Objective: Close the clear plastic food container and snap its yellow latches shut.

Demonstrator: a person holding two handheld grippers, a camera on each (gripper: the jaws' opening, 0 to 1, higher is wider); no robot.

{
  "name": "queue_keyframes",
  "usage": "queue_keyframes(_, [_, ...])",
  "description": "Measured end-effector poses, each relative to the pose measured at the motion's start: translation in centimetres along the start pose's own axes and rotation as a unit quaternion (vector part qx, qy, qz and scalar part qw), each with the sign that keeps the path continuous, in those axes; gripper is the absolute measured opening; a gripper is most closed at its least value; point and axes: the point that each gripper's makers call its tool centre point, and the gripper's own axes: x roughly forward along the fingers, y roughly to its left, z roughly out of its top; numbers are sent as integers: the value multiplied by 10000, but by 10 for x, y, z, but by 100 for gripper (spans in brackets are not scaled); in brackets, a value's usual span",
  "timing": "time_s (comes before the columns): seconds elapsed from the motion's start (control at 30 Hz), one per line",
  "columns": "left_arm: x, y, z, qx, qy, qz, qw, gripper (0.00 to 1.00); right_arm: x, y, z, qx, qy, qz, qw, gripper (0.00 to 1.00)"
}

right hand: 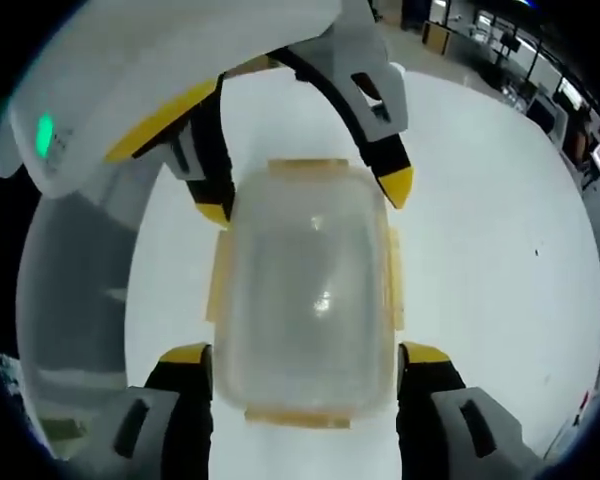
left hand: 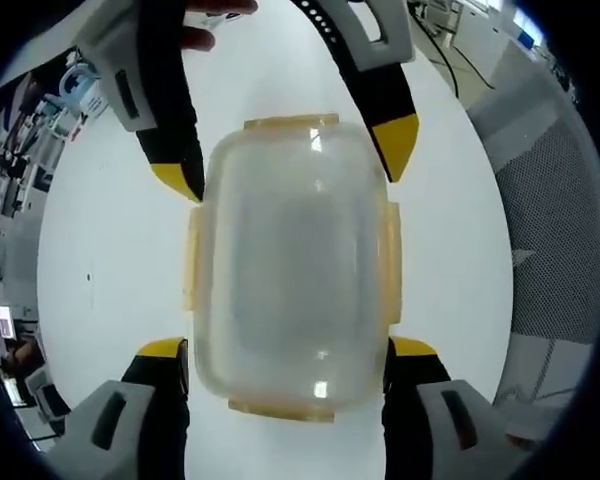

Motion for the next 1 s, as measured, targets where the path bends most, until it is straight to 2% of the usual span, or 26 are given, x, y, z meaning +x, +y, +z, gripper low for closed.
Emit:
queue_keyframes(0.4, [-9, -6, -1, -46, -49, 25, 10000, 80, -11, 1, -1, 49, -58, -156, 9998, 73])
queue_keyframes(0.67, [-18, -5, -6, -349, -211, 109, 9991, 80, -21, -1, -1, 278, -235, -366, 9987, 73])
queue_keyframes(0.8, [-24, -1, -5, -791, -519, 238, 9952, 79, -26, 0, 2, 490, -435, -427, 9969, 71])
queue_keyframes(0.9, [-27, -1, -8, -863, -667, 341, 9934, 79, -28, -2, 2, 625, -583, -528, 9949, 71])
queue_keyframes(1.0, [-28, -5, -9, -1145, -833, 368, 9892, 79, -28, 0, -1, 684, -604, -650, 9937, 72])
